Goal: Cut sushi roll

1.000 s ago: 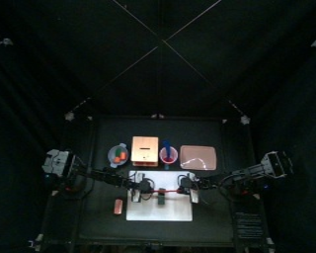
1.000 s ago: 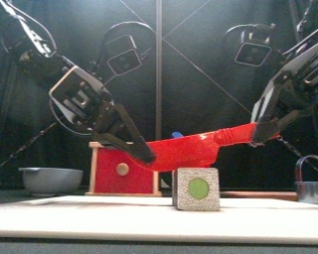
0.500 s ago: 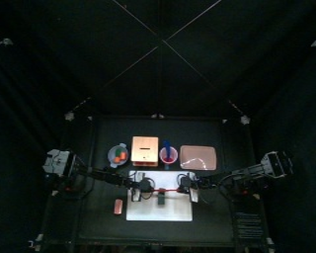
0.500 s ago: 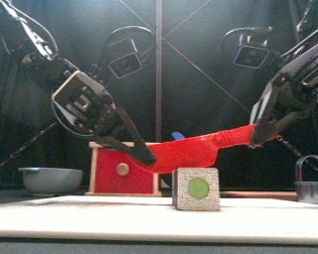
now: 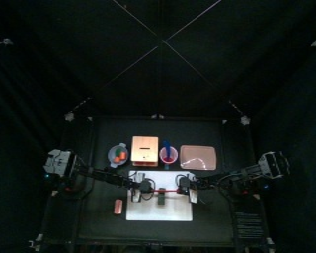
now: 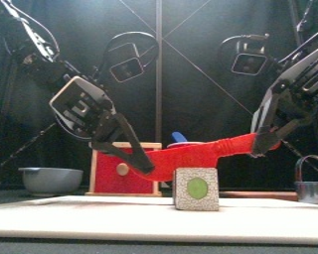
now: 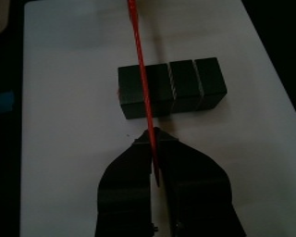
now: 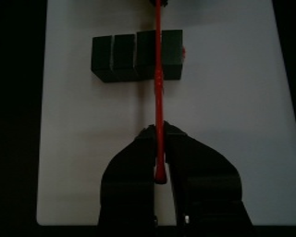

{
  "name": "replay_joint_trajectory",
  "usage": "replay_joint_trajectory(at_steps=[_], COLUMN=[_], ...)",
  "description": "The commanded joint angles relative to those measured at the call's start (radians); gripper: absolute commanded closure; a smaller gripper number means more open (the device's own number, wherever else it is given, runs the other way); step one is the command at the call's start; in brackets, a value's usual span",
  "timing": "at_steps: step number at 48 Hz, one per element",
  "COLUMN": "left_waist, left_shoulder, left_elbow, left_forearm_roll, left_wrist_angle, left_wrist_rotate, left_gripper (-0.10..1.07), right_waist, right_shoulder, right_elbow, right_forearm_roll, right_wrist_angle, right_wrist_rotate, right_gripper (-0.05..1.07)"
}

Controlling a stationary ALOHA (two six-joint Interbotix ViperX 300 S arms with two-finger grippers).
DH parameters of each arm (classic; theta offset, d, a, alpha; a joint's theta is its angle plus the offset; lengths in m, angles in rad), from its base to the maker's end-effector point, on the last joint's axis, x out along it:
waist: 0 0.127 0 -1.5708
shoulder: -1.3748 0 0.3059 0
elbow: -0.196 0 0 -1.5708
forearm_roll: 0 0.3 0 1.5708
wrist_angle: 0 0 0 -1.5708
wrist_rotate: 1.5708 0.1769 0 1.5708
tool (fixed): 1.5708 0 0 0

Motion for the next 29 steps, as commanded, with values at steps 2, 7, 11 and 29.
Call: replay_joint_trajectory(at_steps=[2, 7, 11, 29], left_waist=[0.009, 0.037, 0.063, 0.067], left_shoulder=[0.005, 0.003, 0.003, -0.091], left_elbow=[0.018, 0.021, 0.021, -0.006], left_forearm_roll=[0.002, 0.005, 0.012, 0.032], left_wrist_angle=[0.049, 0.069, 0.072, 0.126], left_wrist_rotate=[0.002, 0.002, 0.005, 0.005], left_gripper=[0.60, 0.60, 0.60, 0.60], right_waist=[0.006, -0.032, -0.067, -0.107], right_shoulder=[0.021, 0.055, 0.071, -0.034], right_elbow=[0.005, 0.015, 0.012, -0.002], right_forearm_roll=[-0.009, -0.066, -0.110, -0.178], right_wrist_angle=[0.009, 0.011, 0.011, 0.058], right_wrist_rotate=[-0.003, -0.003, -0.003, -0.003], right_gripper=[0.66, 0.66, 0.66, 0.66])
